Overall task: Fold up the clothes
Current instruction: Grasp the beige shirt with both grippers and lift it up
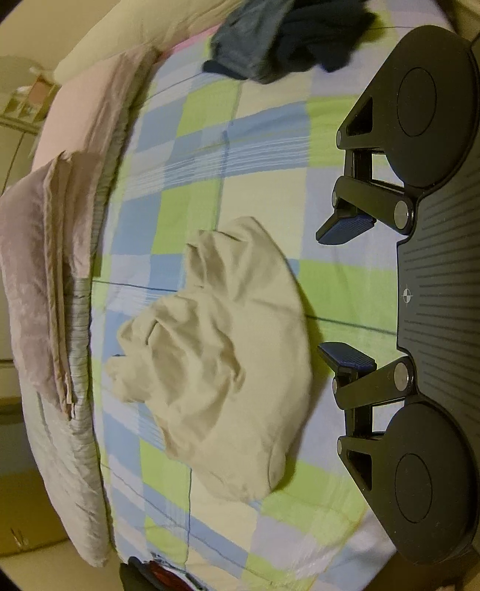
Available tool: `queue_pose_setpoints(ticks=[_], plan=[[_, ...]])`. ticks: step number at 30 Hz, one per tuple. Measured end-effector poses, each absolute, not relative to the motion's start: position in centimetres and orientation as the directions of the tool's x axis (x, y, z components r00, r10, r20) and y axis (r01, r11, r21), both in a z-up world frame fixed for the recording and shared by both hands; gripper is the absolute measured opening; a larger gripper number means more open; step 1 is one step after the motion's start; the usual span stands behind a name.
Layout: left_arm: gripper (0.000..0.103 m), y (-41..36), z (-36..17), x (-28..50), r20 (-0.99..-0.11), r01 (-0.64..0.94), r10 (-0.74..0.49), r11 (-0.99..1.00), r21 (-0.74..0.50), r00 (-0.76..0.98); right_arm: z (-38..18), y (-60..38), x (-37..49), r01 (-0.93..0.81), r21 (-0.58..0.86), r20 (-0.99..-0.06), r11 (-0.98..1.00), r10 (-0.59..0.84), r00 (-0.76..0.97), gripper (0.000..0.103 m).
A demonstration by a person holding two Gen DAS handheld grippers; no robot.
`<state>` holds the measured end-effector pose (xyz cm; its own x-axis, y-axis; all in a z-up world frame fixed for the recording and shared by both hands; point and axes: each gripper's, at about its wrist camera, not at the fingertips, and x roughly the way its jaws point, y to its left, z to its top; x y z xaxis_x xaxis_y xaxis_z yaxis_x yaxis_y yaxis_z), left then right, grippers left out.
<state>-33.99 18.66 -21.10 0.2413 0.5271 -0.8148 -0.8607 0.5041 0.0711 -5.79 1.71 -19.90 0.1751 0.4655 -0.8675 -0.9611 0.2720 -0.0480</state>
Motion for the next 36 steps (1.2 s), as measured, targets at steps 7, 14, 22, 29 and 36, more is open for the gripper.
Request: queue_pose_setpoints(ticks=[7, 14, 22, 29, 36], plan=[[0.05, 19.3, -29.0, -32.4, -0.789, -0.684, 0.572, 0.669, 0.289, 0.226, -27.5, 2.9, -4.3, -0.977, -0.173, -0.868, 0.122, 0.45, 0.209, 0.062], [0.05, 21.5, -37.5, -30.8, -0.716, -0.356, 0.628, 0.772, 0.526, 0.304, -35.5, 3.2, -5.7, -0.937, -0.346, -0.842, -0.051, 0.457, 0.286, 0.062], [0.05, 23.1, -44.5, -31.9, -0.611, 0.077, 0.621, 0.667, 0.741, 0.492, -41.3, 4.2, -6.2, -0.811, -0.558, -0.724, -0.175, 0.581, 0.373, 0.062], [0.019, 25.7, -44.8, -30.8, -0.622, 0.137, 0.562, 0.672, 0.728, 0.546, -43.3, 5.6, -6.9, -0.66, -0.705, -0.601, -0.26, 0.713, 0.361, 0.058], [0.003, 28.5, -38.4, -30.2, -0.584, -0.085, 0.56, 0.76, 0.644, 0.587, -37.5, 7.7, -4.7, -0.727, -0.68, -0.531, -0.101, 0.751, 0.393, 0.0]])
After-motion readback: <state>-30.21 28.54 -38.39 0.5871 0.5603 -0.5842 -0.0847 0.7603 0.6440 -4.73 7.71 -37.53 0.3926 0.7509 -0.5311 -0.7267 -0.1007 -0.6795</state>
